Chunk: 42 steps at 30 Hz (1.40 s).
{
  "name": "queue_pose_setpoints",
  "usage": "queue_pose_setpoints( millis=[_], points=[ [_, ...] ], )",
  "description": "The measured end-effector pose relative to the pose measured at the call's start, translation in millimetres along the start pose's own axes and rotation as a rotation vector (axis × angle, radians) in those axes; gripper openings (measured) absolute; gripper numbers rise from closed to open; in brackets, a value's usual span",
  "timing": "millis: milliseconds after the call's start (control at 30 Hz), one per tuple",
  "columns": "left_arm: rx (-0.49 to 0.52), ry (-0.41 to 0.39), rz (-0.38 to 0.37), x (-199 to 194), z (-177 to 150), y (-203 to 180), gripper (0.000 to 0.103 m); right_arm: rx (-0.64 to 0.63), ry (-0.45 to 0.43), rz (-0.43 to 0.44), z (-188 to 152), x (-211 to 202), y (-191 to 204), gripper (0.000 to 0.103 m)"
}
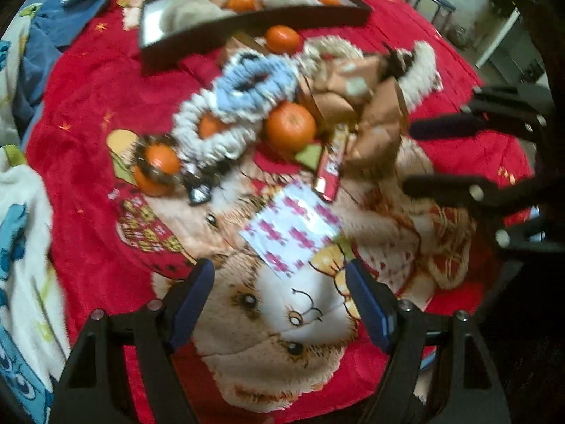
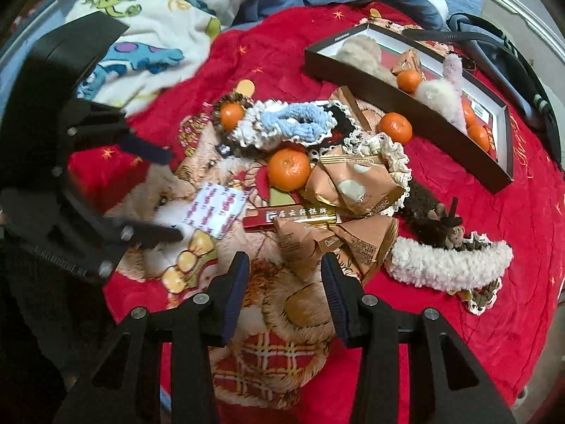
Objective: Organize objects
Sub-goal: 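Withdraw both tools from the tray back over the heap, then grasp the pink-printed white packet with the left tool while the right tool grasps a brown-wrapped candy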
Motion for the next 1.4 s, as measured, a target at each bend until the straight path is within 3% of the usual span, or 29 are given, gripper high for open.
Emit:
queue_pose_setpoints(
  millis=[267,600,1033,1100,1133,1400],
  points=[
    [-0.032,0.012,-0.046,14.6,2.9,1.2,0.077,0.0,0.007,-0.056,0.9,13.5,-1.9,0.041],
    [-0.032,0.027,-0.025,29.0,8.3,-2.8,0.065,0.045,0.012,-0.019,8.7,19.9,-7.0,0.041],
    [-0.052,0.016,-0.019,35.5,11.8,-6.9,0.061,0.01,0.006,-0.03,10.4,28.9,-1.7,0.041],
    [-0.051,0.012,-0.025,35.1,11.7,-8.2,0.057,-0.006,0.01,-0.032,9.3,30.8,0.7,0.039],
    [-0.051,0.011,-0.026,34.9,11.7,-9.0,0.057,-0.014,0.007,-0.034,8.8,30.6,1.8,0.033],
    [-0.038,-0.02,-0.037,29.9,11.6,-16.0,0.037,-0.021,0.006,-0.011,7.9,25.8,4.7,0.029]
  ],
)
Point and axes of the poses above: each gripper's, at about its wrist camera, not at the fingertips, and x roughly the way its jaws point, y to its left, z to its top, the point moved 4 cm from there along x, roughly the way its jaws point, and after that the axes turned 15 degrees about x, right-handed, at the moved point
